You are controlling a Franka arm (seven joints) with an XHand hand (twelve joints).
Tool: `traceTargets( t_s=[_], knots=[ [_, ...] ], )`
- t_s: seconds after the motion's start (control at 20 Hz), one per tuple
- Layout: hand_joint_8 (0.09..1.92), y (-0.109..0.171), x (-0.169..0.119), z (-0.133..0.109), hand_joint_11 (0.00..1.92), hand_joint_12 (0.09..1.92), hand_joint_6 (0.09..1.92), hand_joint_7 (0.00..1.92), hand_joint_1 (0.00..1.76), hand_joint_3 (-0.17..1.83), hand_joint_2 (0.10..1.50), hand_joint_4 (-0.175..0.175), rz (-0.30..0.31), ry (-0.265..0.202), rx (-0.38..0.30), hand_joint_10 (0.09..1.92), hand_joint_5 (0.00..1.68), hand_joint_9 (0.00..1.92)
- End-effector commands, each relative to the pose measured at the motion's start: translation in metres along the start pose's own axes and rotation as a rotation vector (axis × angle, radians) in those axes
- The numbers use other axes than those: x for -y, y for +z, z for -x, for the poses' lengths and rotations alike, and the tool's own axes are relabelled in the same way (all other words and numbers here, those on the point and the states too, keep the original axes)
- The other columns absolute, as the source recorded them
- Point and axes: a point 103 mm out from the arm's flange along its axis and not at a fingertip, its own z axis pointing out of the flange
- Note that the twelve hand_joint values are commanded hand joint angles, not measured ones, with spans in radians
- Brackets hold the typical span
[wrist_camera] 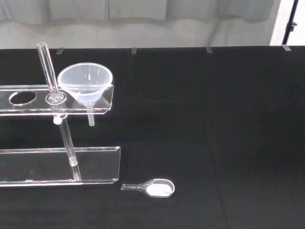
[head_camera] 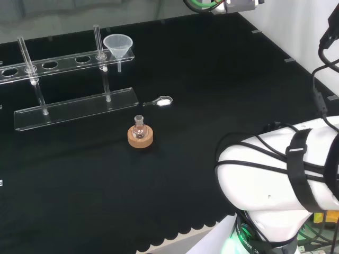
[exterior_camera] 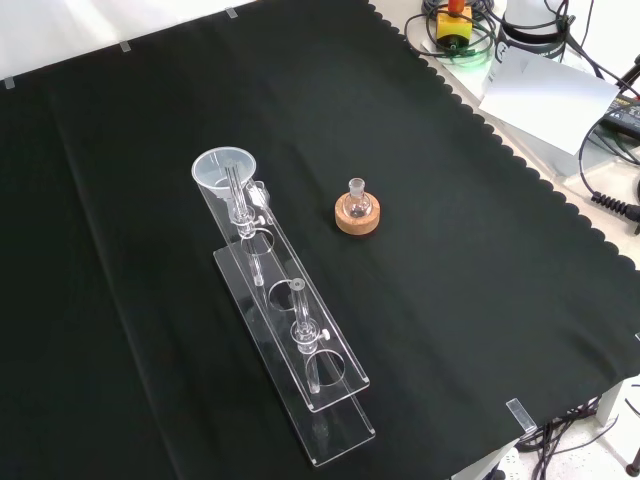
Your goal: Pick up the funnel from the transparent funnel stand.
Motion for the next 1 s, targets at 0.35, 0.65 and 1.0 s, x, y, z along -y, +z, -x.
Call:
traceTargets(
  t_s=[0.35,0.65,1.0],
  knots=[
    [0.54,0.001,-0.003,-0.002,0.05,1.36,0.09,0.02,0.0,0.38,1.23,-0.003,0.007,0.005,0.018,0.64,0.24,0.21],
    [0.54,0.008,-0.014,0.005,0.05,1.36,0.09,0.02,0.0,0.37,1.23,-0.003,-0.014,0.036,0.014,0.64,0.24,0.21],
    [0.54,0.029,-0.043,0.011,0.05,1.36,0.09,0.02,0.0,0.36,1.23,-0.004,-0.036,0.067,0.018,0.64,0.25,0.21]
  ],
)
